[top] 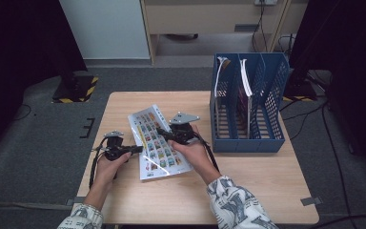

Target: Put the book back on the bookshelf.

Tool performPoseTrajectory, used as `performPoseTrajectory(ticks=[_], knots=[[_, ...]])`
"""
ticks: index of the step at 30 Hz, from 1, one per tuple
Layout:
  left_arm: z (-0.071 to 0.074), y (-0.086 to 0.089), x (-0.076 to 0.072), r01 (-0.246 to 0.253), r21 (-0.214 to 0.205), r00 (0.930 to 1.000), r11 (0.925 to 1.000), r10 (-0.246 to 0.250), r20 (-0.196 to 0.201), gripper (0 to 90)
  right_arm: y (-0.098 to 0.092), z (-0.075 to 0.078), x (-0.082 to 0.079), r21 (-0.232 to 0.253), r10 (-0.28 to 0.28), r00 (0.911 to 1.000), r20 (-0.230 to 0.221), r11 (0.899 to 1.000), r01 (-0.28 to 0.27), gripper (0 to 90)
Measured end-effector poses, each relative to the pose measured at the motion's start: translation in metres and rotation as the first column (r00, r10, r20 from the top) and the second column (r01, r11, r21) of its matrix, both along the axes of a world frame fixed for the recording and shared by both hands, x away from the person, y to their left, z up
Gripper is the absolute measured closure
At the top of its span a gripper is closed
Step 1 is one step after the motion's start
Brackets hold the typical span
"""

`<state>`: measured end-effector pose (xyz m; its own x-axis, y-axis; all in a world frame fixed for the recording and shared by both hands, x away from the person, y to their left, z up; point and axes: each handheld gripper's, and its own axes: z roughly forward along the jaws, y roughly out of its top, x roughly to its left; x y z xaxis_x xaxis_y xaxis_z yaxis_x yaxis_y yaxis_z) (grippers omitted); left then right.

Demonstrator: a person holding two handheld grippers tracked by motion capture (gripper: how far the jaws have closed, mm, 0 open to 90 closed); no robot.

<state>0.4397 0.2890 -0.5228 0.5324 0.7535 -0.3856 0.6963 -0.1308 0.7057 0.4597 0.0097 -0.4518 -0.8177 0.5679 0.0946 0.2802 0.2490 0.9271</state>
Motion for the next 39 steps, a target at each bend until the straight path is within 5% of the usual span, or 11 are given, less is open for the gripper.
performPoseTrajectory(ticks=[10, 15, 39], knots=[[0.005, -0.005, -0.003, -0.001, 0.03, 0.9995, 0.9995, 0.0, 0.03, 81.1, 0.0, 0.007, -0.001, -0.061, 0.037, 0.9991, -0.022, 0.997, -0.039, 63.3], [0.007, -0.006, -0.004, 0.003, 0.041, 0.9991, 0.9991, -0.005, 0.041, 81.4, 0.001, 0.009, 0.001, -0.1, 0.011, 0.9999, -0.009, 0.995, -0.012, 69.6], [0.026, -0.008, -0.008, -0.038, 0.089, 0.9924, 0.9953, 0.027, 0.12, 81.9, -0.008, 0.015, 0.002, -0.043, -0.012, 0.9999, 0.007, 0.999, 0.013, 71.5]])
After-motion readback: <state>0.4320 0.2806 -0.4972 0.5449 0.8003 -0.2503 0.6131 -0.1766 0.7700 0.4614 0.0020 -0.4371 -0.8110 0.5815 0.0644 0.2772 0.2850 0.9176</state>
